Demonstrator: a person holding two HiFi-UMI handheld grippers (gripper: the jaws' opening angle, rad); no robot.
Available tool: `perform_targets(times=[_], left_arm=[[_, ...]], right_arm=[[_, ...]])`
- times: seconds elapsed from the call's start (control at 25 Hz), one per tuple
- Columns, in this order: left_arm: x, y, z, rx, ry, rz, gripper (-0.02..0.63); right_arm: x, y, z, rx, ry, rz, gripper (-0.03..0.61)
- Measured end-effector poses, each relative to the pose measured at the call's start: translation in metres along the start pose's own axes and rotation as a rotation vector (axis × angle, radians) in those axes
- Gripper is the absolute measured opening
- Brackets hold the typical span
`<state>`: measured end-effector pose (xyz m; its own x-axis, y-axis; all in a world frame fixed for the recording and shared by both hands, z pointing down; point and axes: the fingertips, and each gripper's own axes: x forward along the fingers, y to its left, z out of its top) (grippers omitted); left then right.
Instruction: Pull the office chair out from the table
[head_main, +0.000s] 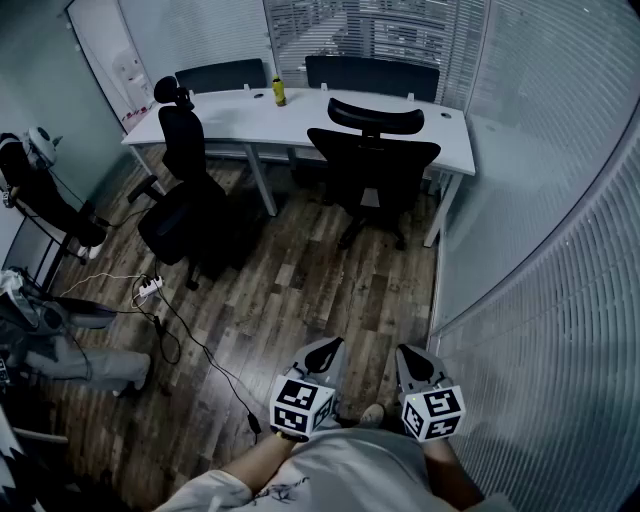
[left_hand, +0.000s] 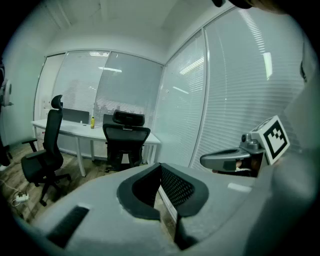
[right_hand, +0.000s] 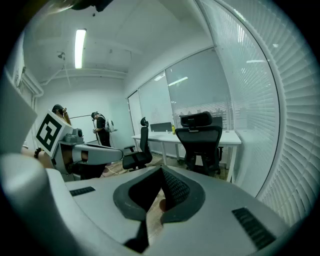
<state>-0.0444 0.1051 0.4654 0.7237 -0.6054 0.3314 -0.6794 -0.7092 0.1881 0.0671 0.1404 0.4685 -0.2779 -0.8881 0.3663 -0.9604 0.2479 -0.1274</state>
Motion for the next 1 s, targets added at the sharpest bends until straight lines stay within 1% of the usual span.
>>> perform_targets(times=[0.52,0.72,1.0], left_arm=[[0.010,-0.007,0.001,0.013,0.008,-0.007,0.011],[0.017,-0.013,0.001,0.012,0.007,-0.006,0.011],[0.035,-0.026,0.009,0.011,0.002,0.008,0.011]], right_arm=[[-0.004,-0.008,-0.003,0.003,0.002,-0.003,0.008],[-0.006,-0.019,-0.001,0.034,-0.023,-0.001,0.008],[-0.005,-0.043,0.000,0.046,-0.008,0.015,0.008]])
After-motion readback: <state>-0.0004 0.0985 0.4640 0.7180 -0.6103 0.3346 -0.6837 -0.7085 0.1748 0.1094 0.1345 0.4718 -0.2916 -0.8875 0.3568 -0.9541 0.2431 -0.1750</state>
